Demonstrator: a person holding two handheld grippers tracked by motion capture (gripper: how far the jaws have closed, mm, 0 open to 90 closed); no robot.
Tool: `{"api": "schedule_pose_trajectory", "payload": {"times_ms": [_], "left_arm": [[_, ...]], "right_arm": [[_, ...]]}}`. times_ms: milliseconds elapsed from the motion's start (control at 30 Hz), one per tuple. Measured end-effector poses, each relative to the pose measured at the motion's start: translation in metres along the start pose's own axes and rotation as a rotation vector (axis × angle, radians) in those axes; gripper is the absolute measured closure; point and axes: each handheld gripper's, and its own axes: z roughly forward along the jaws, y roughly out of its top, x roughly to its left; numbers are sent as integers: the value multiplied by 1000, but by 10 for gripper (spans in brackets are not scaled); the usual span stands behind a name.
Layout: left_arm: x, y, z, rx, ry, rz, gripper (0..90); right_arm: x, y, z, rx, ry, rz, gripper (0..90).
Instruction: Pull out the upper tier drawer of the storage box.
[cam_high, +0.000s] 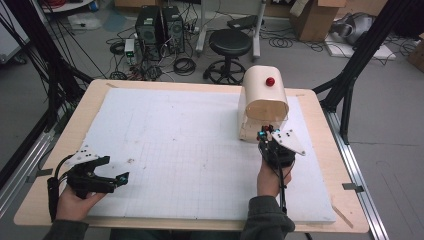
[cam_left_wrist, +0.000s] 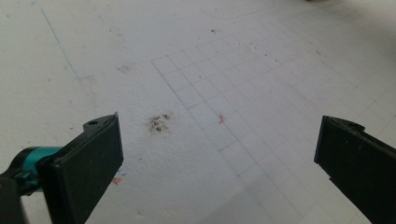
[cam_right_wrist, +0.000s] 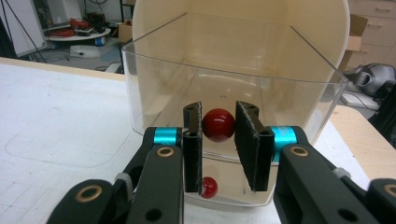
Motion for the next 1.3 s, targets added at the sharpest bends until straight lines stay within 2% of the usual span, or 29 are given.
{"api": "schedule_pose_trajectory", "payload": {"times_ms": [1300], "left_arm": [[-1, 1, 0, -5, -1, 7, 17]], "right_arm": [[4, -8, -24, -17, 23, 19, 731]]}}
